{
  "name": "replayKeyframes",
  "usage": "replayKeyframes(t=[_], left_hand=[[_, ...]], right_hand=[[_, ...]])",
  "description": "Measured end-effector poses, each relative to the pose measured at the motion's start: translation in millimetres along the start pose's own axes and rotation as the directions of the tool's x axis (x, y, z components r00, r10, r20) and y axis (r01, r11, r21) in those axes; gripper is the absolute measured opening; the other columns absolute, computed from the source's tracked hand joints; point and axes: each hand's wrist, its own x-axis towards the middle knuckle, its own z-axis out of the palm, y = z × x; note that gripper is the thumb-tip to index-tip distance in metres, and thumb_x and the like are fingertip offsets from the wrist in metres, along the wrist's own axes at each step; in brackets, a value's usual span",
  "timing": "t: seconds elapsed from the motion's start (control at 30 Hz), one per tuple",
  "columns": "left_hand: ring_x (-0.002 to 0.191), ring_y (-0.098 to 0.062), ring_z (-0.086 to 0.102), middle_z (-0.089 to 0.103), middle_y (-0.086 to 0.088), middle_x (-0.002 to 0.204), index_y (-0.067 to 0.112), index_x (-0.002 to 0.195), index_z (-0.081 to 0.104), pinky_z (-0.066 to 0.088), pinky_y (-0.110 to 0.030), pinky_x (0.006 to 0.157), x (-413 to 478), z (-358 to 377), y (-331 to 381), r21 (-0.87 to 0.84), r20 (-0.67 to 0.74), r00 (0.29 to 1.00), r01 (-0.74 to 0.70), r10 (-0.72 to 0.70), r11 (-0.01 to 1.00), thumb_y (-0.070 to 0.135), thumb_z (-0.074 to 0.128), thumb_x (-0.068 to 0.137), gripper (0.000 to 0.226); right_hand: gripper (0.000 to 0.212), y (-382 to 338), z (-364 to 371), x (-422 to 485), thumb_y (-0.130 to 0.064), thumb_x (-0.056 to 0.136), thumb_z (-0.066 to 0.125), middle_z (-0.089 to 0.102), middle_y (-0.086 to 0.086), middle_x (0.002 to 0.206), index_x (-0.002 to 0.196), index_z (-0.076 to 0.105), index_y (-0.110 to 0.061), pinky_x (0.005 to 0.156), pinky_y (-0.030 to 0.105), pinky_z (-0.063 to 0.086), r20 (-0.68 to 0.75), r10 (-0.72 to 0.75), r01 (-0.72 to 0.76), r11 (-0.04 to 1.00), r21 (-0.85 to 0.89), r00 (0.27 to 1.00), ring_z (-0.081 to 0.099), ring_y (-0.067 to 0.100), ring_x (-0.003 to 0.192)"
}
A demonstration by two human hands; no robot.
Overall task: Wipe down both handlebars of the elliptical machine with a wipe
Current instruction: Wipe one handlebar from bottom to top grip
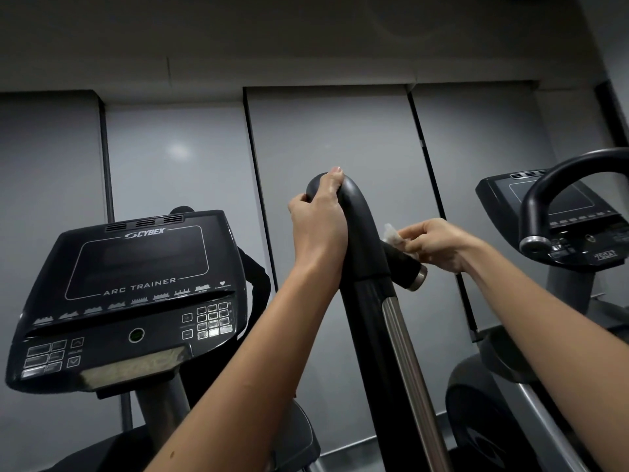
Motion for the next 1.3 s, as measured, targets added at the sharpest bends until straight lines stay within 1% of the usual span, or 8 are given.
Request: replayKeyframes(t=[0.2, 0.4, 0.53, 0.63, 0.8, 1.03, 1.17, 1.3], left_hand=[[0.087, -0.023, 0.06, 0.061, -0.008, 0.103, 0.008, 0.125, 0.051, 0.047, -0.033, 0.072, -1, 0, 1, -0.017, 0.011, 1.0, -0.002, 0.003, 1.0, 0.047, 0.058, 0.085, 0.056], [0.085, -0.022, 0.059, 0.061, -0.006, 0.102, 0.008, 0.125, 0.051, 0.047, -0.032, 0.07, -1, 0, 0, -0.001, 0.011, 1.0, -0.013, 0.013, 1.0, 0.047, 0.056, 0.085, 0.056], [0.086, -0.022, 0.059, 0.061, -0.008, 0.103, 0.008, 0.126, 0.05, 0.048, -0.034, 0.071, -1, 0, 0, -0.005, 0.012, 1.0, -0.011, 0.011, 1.0, 0.047, 0.057, 0.085, 0.057], [0.092, -0.024, 0.06, 0.062, -0.01, 0.111, 0.009, 0.126, 0.05, 0.049, -0.038, 0.08, 0, 0, -1, 0.003, 0.003, 1.0, -0.015, 0.015, 1.0, 0.049, 0.057, 0.084, 0.059], [0.092, -0.025, 0.06, 0.062, -0.012, 0.112, 0.006, 0.127, 0.049, 0.05, -0.039, 0.08, 1, -1, -2, 0.006, 0.004, 1.0, -0.021, 0.021, 1.0, 0.05, 0.057, 0.083, 0.063], [0.093, -0.025, 0.061, 0.062, -0.013, 0.114, 0.006, 0.127, 0.05, 0.049, -0.037, 0.079, 4, -1, -4, 0.004, -0.006, 1.0, -0.024, 0.024, 1.0, 0.05, 0.057, 0.083, 0.063], [0.094, -0.025, 0.061, 0.062, -0.012, 0.114, 0.008, 0.125, 0.051, 0.049, -0.037, 0.08, 4, -1, -3, 0.008, -0.014, 1.0, -0.019, 0.019, 1.0, 0.05, 0.058, 0.082, 0.061], [0.087, -0.023, 0.06, 0.061, -0.009, 0.103, 0.008, 0.123, 0.053, 0.049, -0.039, 0.08, 5, -1, -4, -0.018, -0.002, 1.0, -0.014, 0.014, 1.0, 0.05, 0.059, 0.082, 0.059]], right_hand=[[0.034, 18, -3, 15, 0.014, 0.087, 0.041, 0.058, 0.001, 0.059, 0.084, 0.067, -0.007, 0.041, 0.017, 0.041, 0.164, 0.176, -0.191, 0.978, 0.08, 0.971, 0.047, 0.009, 0.048], [0.033, 42, 0, 16, 0.013, 0.091, 0.038, 0.061, 0.005, 0.075, 0.1, 0.065, -0.004, 0.048, 0.019, 0.052, 0.28, 0.172, -0.287, 0.848, 0.446, 0.944, 0.059, 0.011, 0.053], [0.029, 54, 5, 6, 0.007, 0.093, 0.038, 0.062, 0.007, 0.075, 0.087, 0.063, -0.005, 0.054, 0.022, 0.055, 0.269, 0.2, -0.323, 0.755, 0.571, 0.942, 0.058, 0.013, 0.058], [0.031, 61, 8, -3, 0.013, 0.09, 0.033, 0.063, 0.012, 0.066, 0.079, 0.058, -0.001, 0.045, 0.018, 0.049, 0.292, 0.222, -0.358, 0.718, 0.596, 0.93, 0.052, 0.012, 0.052], [0.023, 42, 3, -1, 0.008, 0.092, 0.04, 0.064, 0.016, 0.079, 0.088, 0.062, 0.003, 0.056, 0.022, 0.055, 0.204, 0.228, -0.306, 0.753, 0.583, 0.952, 0.065, 0.017, 0.058], [0.032, 4, 5, -10, 0.017, 0.085, 0.043, 0.061, 0.005, 0.066, 0.103, 0.065, 0.004, 0.047, 0.015, 0.04, -0.062, -0.003, 0.008, 0.998, 0.067, 0.998, 0.051, 0.011, 0.057], [0.015, 6, 20, -21, -0.003, 0.088, 0.059, 0.065, 0.003, 0.076, 0.096, 0.072, -0.003, 0.06, 0.021, 0.041, -0.233, -0.253, 0.194, 0.949, -0.25, 0.939, 0.056, 0.013, 0.069], [0.028, 28, 36, -38, 0.001, 0.091, 0.048, 0.06, 0.005, 0.088, 0.096, 0.074, -0.009, 0.075, 0.019, 0.034, -0.33, -0.565, 0.367, 0.784, -0.501, 0.757, 0.053, 0.024, 0.089]])
